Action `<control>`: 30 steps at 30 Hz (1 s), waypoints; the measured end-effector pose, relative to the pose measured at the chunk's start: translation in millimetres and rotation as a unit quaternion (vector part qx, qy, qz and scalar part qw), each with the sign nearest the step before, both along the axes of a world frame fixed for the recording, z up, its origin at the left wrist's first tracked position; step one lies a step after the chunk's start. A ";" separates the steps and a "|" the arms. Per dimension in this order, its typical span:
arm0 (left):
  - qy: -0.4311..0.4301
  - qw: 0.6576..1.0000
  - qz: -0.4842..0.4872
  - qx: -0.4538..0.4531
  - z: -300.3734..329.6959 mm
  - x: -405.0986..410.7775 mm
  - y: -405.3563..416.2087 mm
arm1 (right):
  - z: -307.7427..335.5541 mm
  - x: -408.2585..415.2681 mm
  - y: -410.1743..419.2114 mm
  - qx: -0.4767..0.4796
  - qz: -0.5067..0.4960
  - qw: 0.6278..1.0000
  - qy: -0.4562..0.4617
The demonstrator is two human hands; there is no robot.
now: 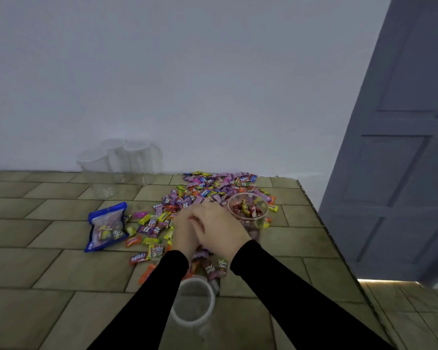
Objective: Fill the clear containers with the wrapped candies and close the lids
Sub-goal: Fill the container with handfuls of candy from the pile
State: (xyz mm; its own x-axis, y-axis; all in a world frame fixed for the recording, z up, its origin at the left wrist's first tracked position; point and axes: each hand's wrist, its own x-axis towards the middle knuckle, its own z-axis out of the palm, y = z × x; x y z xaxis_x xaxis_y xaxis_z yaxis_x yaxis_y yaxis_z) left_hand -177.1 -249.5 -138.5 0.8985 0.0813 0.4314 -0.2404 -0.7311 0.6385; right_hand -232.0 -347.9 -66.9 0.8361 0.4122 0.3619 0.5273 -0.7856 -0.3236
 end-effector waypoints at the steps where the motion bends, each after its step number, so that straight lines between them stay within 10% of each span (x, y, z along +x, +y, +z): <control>1: 0.029 0.998 0.009 0.051 -9.3 -1.5 11.1 | -14.7 0.6 5.2 -0.001 0.009 1.000 0.026; 5: 0.187 0.973 0.115 0.073 -30.2 -29.6 42.3 | -68.1 10.2 11.4 -0.007 -0.008 0.995 0.099; 17: 0.288 0.939 0.094 0.165 -56.8 -53.6 82.3 | -132.0 26.3 10.2 -0.106 -0.036 0.986 0.123; 30: 0.212 0.948 0.041 0.232 -66.8 -21.9 86.0 | -131.6 54.1 29.9 -0.118 -0.085 0.981 0.125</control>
